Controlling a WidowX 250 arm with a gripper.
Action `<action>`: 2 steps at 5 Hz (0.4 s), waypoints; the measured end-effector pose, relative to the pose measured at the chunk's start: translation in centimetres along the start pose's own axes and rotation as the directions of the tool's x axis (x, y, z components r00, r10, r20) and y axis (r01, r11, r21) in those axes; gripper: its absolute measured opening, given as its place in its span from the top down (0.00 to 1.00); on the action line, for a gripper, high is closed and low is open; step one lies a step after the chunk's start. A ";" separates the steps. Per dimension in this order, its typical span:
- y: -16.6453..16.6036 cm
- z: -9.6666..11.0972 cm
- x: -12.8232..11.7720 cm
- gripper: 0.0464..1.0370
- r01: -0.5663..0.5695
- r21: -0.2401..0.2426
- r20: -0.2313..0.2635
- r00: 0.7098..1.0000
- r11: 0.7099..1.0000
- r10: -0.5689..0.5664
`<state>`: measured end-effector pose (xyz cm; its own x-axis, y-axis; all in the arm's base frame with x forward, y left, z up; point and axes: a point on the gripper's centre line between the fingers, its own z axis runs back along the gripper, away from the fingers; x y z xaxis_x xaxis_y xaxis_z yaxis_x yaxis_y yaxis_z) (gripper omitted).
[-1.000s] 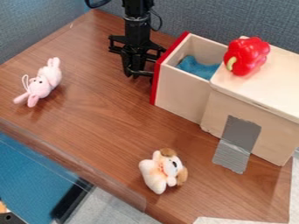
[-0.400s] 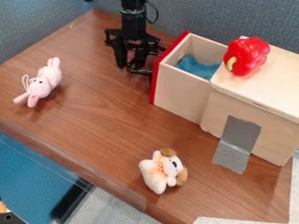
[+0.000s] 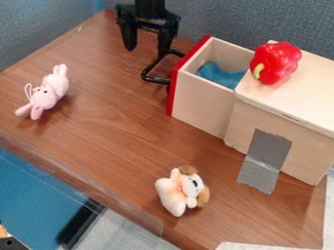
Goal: Open the drawer
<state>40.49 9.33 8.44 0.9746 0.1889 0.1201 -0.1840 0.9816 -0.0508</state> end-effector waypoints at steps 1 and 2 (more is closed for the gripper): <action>-0.3 1.5 0.1 0.04 0.015 -0.011 0.015 1.000 1.000 -0.015; 0.3 2.0 -0.1 0.04 0.030 0.003 0.012 0.999 1.000 -0.030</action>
<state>40.09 9.63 10.39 0.9780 0.1598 0.1339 -0.1552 0.9869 -0.0444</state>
